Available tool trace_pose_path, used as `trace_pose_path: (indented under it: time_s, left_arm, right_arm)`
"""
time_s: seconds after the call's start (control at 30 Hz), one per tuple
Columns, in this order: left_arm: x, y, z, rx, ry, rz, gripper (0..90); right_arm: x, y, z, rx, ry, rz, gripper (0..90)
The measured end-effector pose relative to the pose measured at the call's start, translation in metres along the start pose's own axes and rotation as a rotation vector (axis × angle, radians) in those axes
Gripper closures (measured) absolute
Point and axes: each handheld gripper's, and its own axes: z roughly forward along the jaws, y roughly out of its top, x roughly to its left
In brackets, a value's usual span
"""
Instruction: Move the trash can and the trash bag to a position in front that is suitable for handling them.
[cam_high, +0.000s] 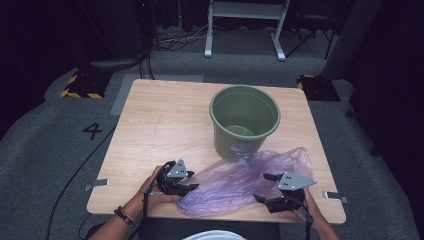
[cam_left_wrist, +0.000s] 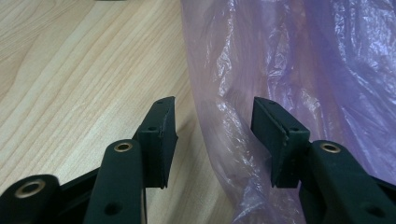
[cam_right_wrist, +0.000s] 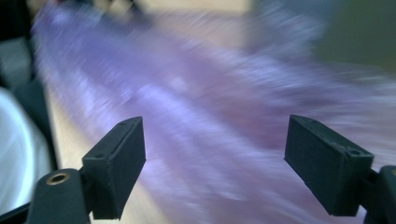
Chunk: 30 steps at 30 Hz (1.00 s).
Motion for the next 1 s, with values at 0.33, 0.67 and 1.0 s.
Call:
trace_pose_path:
  time_s: [0.33, 0.67, 1.0]
  left_arm:
    - [0.006, 0.003, 0.003, 0.012, 0.034, -0.031, 38.7]
    - [0.010, 0.002, -0.001, 0.010, 0.087, -0.041, 19.3]
    - [0.028, -0.009, -0.036, -0.065, 0.131, -0.059, 16.0]
  right_arm:
    - [-0.003, -0.009, 0.028, 0.093, 0.002, -0.001, 28.3]
    - [-0.015, -0.009, 0.030, 0.129, -0.008, 0.047, 55.0]
    - [-0.026, -0.013, 0.025, 0.122, -0.075, 0.082, 83.1]
